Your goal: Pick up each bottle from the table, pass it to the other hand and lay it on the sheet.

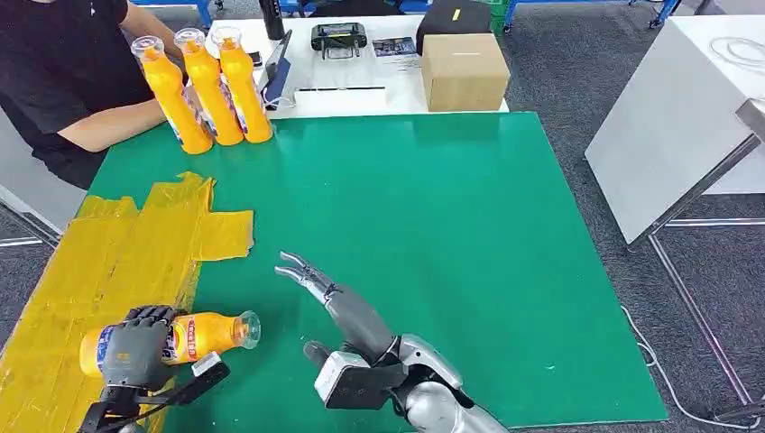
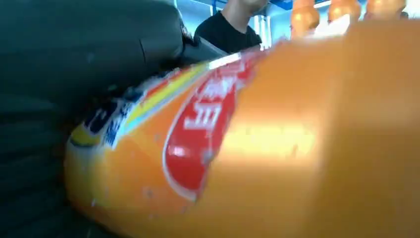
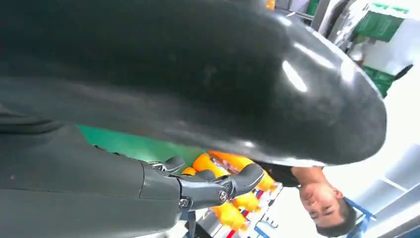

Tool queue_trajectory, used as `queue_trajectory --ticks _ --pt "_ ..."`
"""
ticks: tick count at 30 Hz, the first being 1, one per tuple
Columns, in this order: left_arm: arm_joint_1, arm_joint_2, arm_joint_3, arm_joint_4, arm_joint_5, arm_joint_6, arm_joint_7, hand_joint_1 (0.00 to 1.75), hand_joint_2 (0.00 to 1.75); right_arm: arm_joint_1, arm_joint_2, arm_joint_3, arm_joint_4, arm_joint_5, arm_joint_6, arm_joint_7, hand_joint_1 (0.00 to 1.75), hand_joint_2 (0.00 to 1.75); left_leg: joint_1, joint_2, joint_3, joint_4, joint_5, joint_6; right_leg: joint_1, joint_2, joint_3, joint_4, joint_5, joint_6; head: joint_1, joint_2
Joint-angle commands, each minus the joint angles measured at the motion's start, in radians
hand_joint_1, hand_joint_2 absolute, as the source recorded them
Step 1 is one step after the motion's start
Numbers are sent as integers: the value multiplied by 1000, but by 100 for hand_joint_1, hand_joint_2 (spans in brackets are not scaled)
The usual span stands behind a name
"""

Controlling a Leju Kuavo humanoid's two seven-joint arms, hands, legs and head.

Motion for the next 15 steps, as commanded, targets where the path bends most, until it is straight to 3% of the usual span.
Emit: queue_trajectory --ticks 1,15 --pt "-62 124 -55 339 -99 -28 27 0 0 -86 -25 17 52 -33 26 -1 0 0 0 1 5 -3 1 0 0 1 5 -2 1 -1 0 0" --pt "-37 172 -87 340 -78 -80 -19 0 0 -102 -18 20 81 -45 32 -8 0 0 0 3 18 -4 2 -3 0 4 16 -1 1 -1 0 0"
